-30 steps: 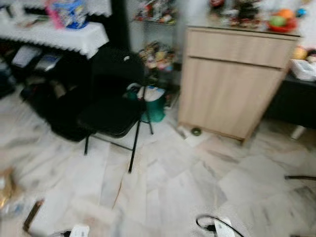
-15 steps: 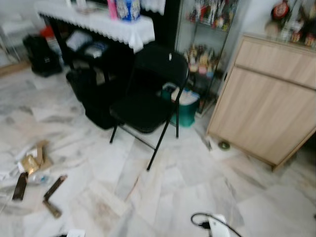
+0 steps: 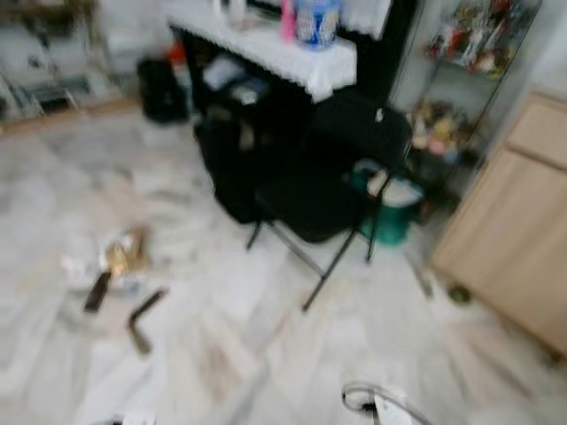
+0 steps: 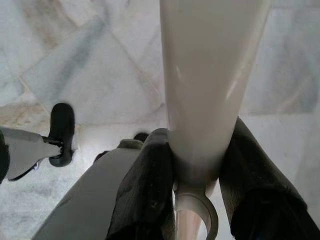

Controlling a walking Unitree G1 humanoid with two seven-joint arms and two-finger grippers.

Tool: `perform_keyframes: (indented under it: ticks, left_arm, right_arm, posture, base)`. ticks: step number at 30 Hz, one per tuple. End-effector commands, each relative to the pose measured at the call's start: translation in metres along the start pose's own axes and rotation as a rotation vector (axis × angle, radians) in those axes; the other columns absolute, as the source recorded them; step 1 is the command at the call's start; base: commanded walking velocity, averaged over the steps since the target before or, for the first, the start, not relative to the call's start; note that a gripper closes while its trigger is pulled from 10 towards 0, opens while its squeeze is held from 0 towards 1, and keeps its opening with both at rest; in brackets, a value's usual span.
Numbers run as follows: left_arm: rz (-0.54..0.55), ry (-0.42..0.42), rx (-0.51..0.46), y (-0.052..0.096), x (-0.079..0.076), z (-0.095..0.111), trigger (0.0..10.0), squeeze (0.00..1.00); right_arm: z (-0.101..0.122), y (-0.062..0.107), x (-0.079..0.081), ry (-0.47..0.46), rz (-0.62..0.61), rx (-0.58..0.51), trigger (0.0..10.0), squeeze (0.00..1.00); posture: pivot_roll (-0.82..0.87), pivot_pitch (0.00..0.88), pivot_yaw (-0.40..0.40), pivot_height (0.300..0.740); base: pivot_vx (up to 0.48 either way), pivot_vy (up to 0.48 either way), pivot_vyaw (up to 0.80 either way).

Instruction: Sweep floor

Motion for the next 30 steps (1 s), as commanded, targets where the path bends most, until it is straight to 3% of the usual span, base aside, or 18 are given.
perform_keyframes:
  ticks: [1, 7, 15, 30]
  left_arm:
    - [-0.018, 0.128, -0.049, -0.003, -0.029, 0.009, 10.0, 0.00]
    - [-0.026, 0.126, -0.052, -0.004, -0.039, 0.012, 10.0, 0.00]
    - [-0.009, 0.129, -0.053, -0.004, -0.022, 0.015, 10.0, 0.00]
    - [-0.009, 0.134, -0.053, -0.004, -0.025, 0.015, 10.0, 0.00]
  right_arm:
    - [0.057, 0.002, 0.009, -0.110, 0.050, -0.212, 10.0, 0.00]
    - [0.056, 0.002, 0.010, -0.103, 0.051, -0.211, 10.0, 0.00]
    - [0.056, 0.002, 0.011, -0.095, 0.056, -0.210, 10.0, 0.00]
    - [0.054, 0.002, 0.009, -0.090, 0.054, -0.207, 10.0, 0.00]
  posture:
    - [0.03, 0.002, -0.081, 0.740]
    - [0.03, 0.000, -0.083, 0.740]
    - [0.03, 0.000, -0.083, 0.740]
    - [0.03, 0.000, -0.085, 0.740]
  base:
    - [0.000, 0.000, 0.80]
    - [0.000, 0.000, 0.80]
    - [0.000, 0.000, 0.80]
    - [0.000, 0.000, 0.80]
Point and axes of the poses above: a point about 5 cm out from each wrist's last joint towards the gripper, its own y axis pointing back from the gripper into the wrist, its own z axis along the axis of the wrist's last joint, x = y × z, the point moved 6 cm from there along -y, pointing out of the wrist towards the gripper, and after that the axes turned 7 degrees about y, right-handed, at the moved point
